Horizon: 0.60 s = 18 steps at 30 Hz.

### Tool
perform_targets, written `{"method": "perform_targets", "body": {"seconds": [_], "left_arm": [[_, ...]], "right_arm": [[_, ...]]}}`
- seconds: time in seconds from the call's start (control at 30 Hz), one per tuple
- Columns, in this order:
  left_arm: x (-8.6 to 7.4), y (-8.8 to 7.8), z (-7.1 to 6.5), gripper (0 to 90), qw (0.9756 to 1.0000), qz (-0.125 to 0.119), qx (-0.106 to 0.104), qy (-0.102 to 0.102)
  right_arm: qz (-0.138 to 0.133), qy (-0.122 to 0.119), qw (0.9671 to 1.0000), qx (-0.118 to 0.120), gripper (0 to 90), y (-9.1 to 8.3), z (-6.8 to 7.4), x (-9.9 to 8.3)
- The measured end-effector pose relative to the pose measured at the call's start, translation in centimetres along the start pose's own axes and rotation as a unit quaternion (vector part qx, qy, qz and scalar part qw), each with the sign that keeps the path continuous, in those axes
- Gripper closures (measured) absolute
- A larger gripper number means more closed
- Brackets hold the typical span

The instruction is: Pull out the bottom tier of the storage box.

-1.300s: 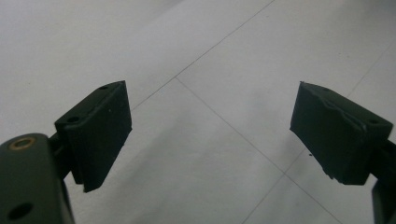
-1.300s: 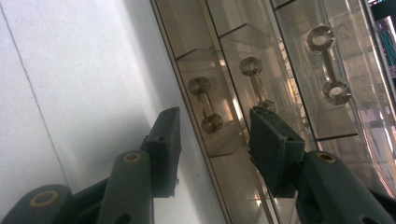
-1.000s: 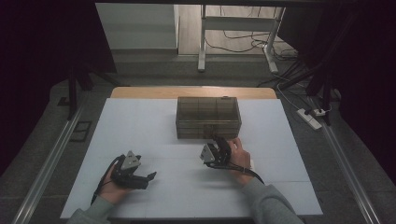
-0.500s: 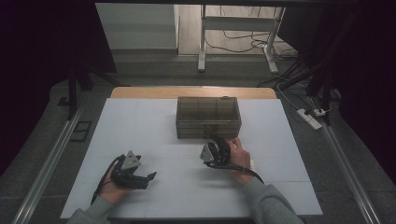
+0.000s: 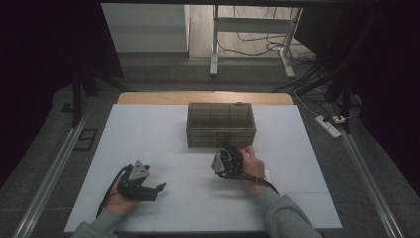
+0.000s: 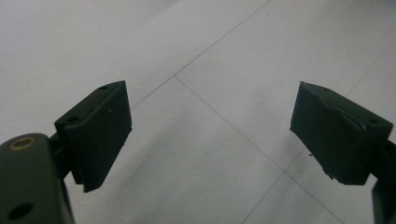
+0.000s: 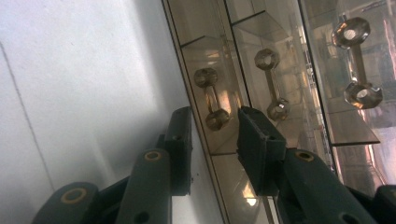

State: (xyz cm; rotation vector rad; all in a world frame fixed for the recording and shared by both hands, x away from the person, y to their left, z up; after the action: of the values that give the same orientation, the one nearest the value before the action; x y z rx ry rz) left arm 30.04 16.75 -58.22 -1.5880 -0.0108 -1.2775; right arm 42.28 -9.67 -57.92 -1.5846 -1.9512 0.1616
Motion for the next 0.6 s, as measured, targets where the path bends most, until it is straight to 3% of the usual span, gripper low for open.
{"method": "perform_targets", "body": {"seconds": [0.6], "left_arm": [[-0.01, 0.01, 0.0, 12.7, 1.0, 0.0, 0.0, 0.001]], "right_arm": [[0.006, -0.021, 0.9997, -0.009, 72.3, 0.54, -0.05, -0.21]]}}
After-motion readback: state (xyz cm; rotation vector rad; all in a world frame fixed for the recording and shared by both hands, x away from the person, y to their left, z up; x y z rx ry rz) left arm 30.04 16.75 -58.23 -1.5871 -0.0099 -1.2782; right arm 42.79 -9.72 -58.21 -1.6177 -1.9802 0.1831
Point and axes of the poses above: each handheld gripper's, and its own axes: y roughly forward along the jaws, x roughly out of its top, z roughly to its left, the point moved 7 cm from there along y, roughly forward along the jaws, and after that the axes turned 7 degrees about y, right-handed, at the moved point
